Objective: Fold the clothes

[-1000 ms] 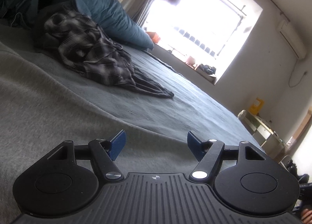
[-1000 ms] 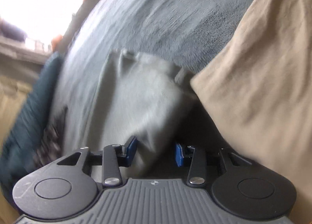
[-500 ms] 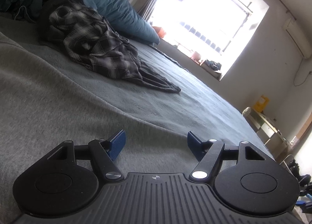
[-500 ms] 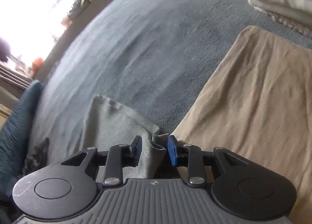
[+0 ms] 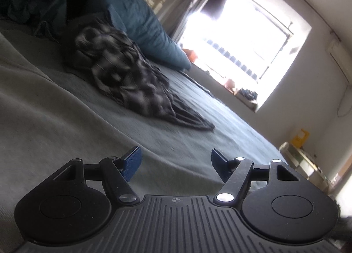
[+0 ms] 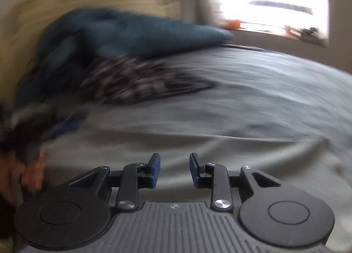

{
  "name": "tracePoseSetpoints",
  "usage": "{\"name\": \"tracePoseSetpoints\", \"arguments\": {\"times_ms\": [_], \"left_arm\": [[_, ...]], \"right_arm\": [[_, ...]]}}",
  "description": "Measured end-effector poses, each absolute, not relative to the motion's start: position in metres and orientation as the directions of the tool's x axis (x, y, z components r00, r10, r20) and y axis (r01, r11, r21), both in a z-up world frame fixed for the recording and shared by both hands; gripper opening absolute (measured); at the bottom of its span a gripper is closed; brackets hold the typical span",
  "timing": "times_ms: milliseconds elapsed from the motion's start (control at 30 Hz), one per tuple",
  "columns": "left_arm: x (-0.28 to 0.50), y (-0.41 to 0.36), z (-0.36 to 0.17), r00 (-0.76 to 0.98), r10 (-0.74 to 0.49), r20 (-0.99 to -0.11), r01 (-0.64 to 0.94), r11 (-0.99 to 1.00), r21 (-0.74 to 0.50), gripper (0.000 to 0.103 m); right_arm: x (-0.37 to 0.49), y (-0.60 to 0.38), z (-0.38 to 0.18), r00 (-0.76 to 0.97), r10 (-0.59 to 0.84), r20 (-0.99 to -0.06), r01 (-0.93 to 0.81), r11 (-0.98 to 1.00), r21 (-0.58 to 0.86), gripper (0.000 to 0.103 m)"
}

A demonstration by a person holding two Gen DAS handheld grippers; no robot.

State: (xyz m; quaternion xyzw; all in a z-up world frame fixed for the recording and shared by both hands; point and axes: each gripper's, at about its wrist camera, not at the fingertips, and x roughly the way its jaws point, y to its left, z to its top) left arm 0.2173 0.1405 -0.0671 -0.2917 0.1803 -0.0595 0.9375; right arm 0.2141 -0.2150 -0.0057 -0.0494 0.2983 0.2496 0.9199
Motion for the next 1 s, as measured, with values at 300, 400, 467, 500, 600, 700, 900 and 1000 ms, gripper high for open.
{"name": "tracePoseSetpoints", "arguments": {"times_ms": [300, 400, 467, 500, 600, 700, 900, 1000], "left_arm": [[0.217, 0.183, -0.073, 0.936, -0.172, -0.308, -0.074, 0.758, -0.648, 0.071], [0.219, 0.191, -0.076, 0.936, -0.163, -0.314, -0.097, 0.734, -0.672, 0.071], [0.220, 0.194, -0.077, 0.935, -0.157, -0.318, -0.110, 0.724, -0.681, 0.071], [0.221, 0.195, -0.078, 0.935, -0.153, -0.321, -0.116, 0.722, -0.682, 0.071], [0.223, 0.194, -0.081, 0.930, -0.144, -0.338, -0.132, 0.729, -0.672, 0.071], [0.225, 0.191, -0.082, 0.926, -0.140, -0.351, -0.137, 0.742, -0.657, 0.071], [0.229, 0.191, -0.085, 0.921, -0.152, -0.359, -0.133, 0.743, -0.656, 0.071], [0.229, 0.190, -0.085, 0.921, -0.159, -0.355, -0.127, 0.739, -0.661, 0.071]], "right_arm": [[0.250, -0.326, -0.045, 0.740, 0.053, -0.671, -0.073, 0.997, -0.002, 0.028], [0.266, -0.387, -0.035, 0.717, -0.129, -0.685, 0.201, 0.979, 0.025, 0.028], [0.271, -0.378, -0.024, 0.742, -0.111, -0.662, 0.190, 0.981, 0.048, 0.028], [0.273, -0.361, -0.019, 0.762, -0.051, -0.646, 0.125, 0.990, 0.070, 0.029], [0.282, -0.309, -0.016, 0.746, 0.172, -0.644, -0.109, 0.985, 0.137, 0.028], [0.306, -0.289, -0.032, 0.695, 0.180, -0.696, -0.160, 0.983, 0.094, 0.028], [0.358, -0.403, -0.047, 0.643, -0.247, -0.725, 0.367, 0.930, 0.008, 0.029], [0.345, -0.445, -0.029, 0.582, -0.359, -0.730, 0.584, 0.809, 0.068, 0.033]]}}
